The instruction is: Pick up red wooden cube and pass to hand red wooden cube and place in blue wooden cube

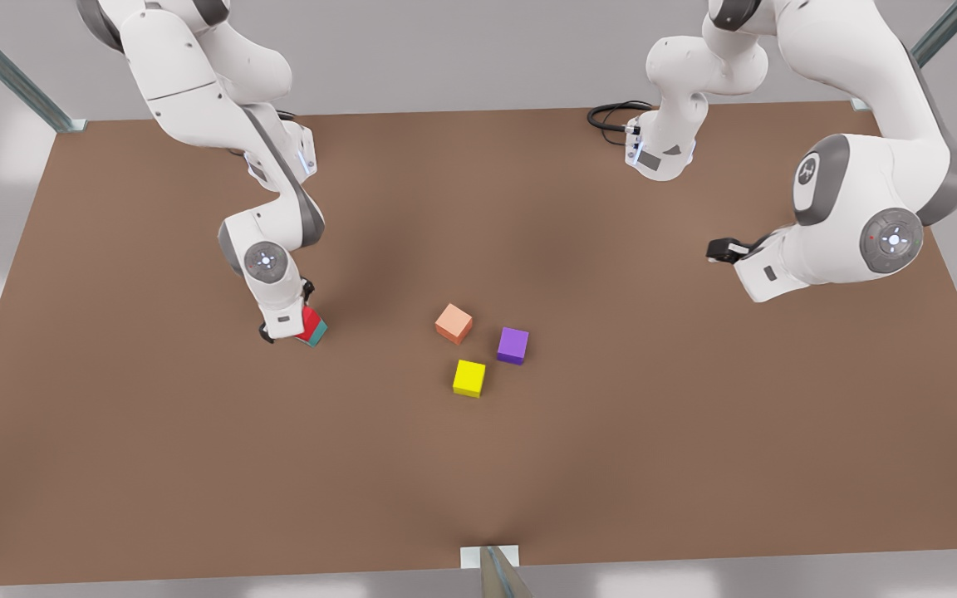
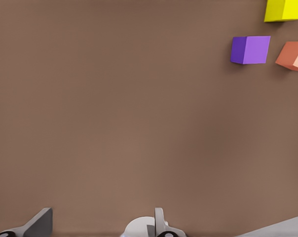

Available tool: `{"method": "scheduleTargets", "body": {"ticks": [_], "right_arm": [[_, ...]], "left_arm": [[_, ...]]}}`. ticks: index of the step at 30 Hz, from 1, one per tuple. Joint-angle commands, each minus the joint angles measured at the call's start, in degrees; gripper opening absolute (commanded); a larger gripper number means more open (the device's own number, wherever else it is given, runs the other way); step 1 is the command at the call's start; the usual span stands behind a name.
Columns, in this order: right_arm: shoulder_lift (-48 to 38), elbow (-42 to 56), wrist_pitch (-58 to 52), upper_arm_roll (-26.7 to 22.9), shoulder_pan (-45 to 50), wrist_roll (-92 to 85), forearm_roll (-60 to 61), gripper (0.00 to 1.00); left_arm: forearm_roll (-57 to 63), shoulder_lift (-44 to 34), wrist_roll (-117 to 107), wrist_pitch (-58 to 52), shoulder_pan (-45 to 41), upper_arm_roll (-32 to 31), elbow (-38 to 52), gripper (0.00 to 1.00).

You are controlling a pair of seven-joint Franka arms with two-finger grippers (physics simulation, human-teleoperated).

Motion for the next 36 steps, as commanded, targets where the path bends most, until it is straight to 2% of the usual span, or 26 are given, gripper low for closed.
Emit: {"method": "scheduleTargets", "body": {"ticks": [1,15,18,19,21,22,24,26,27,30,32,35,36], "right_arm": [[-0.08,0.52,-0.73,0.03,0.01,1.34,0.65,1.0],[0.63,7.38,-7.31,1.96,0.89,0.73,7.24,1.0],[2.56,15.81,-16.1,1.96,0.97,0.11,10.93,1.0],[5.18,21.6,-20.57,1.87,0.97,0.9,12.42,1.0],[14.24,39.53,-33.49,1.7,0.27,4.5,13.48,1.0],[16.71,44.99,-37.9,0.82,0.18,12.4,13.3,1.0],[17.15,46.66,-37.91,-3.05,0.18,36.92,11.37,1.0],[16.97,50.0,-38.08,-7.09,-0.34,37.29,10.49,1.0],[16.53,51.59,-38.87,-7.18,-1.84,36.94,10.4,1.0],[15.31,62.49,-54.95,-7.18,-2.63,37.64,11.02,1.0],[7.57,60.2,-60.49,-7.09,-6.31,37.64,12.33,1.0],[-3.32,49.22,-59.97,-6.57,-10.01,41.59,14.97,1.0],[-4.65,47.2,-59.18,-6.57,-10.19,42.13,16.73,1.0]], "left_arm": [[-0.01,-0.07,0.41,0.08,0.07,-0.05,0.02,1.0],[-0.1,0.02,0.33,0.08,-0.11,-0.05,-0.06,1.0],[-0.1,0.02,0.33,0.08,-0.02,-0.05,-0.06,1.0],[-0.1,0.02,0.33,0.08,-0.11,-0.05,-0.06,1.0],[-0.1,0.02,0.33,0.08,-0.11,-0.05,-0.06,1.0],[-0.1,0.02,0.33,0.08,-0.02,-0.05,-0.06,1.0],[-0.01,0.02,0.33,0.0,-0.02,-0.05,0.02,1.0],[0.08,-0.15,0.33,-0.35,0.07,-0.05,0.02,1.0],[-0.01,-0.15,0.33,-0.36,0.07,-0.05,-0.06,1.0],[-0.01,-0.15,0.24,-0.44,-0.28,-0.14,-0.06,1.0],[0.08,-0.07,0.33,-0.09,-0.28,-0.14,-0.06,1.0],[-0.01,0.02,0.24,0.0,-0.55,-0.14,0.02,1.0],[-0.01,-0.06,0.33,-0.09,-0.37,-0.14,0.02,1.0]]}}
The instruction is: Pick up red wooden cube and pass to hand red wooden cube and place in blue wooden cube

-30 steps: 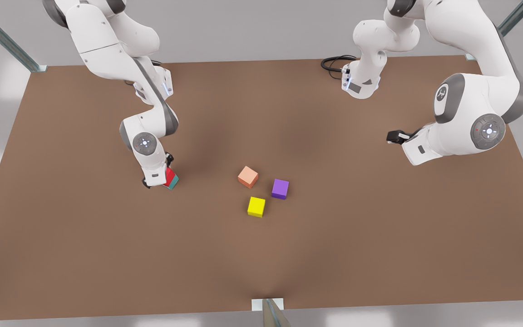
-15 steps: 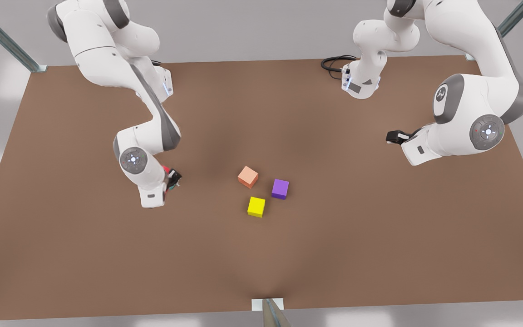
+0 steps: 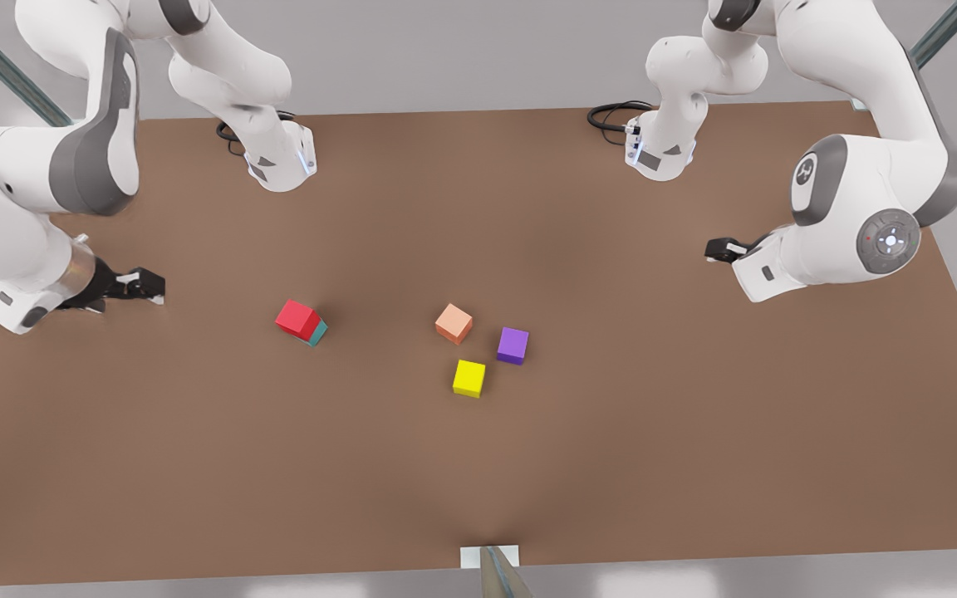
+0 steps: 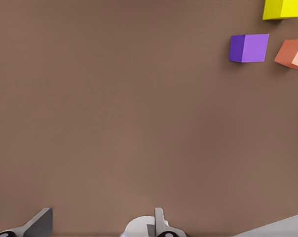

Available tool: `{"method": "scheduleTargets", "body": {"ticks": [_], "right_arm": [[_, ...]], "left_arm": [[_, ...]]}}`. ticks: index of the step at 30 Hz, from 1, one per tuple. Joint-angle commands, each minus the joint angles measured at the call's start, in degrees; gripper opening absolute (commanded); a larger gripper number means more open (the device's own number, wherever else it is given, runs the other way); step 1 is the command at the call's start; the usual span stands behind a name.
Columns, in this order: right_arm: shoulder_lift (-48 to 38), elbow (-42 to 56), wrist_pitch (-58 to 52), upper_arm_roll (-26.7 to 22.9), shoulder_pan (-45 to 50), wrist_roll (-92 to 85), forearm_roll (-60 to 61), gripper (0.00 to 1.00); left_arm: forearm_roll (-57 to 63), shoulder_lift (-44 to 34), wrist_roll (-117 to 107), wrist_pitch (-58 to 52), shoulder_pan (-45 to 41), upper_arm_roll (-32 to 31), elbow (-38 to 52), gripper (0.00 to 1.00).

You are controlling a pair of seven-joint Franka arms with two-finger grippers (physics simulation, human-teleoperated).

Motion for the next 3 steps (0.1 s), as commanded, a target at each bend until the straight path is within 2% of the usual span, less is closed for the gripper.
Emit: {"method": "scheduleTargets", "body": {"ticks": [1,3], "right_arm": [[-1.95,-2.31,-6.13,0.1,-0.22,20.04,2.39,1.0],[-1.95,-2.49,-4.9,0.1,-0.57,19.43,1.86,1.0]], "left_arm": [[0.01,-0.1,-0.01,-0.15,-0.16,0.0,0.04,1.0],[0.01,-0.1,-0.1,-0.15,-0.25,-0.09,0.04,1.0]]}}
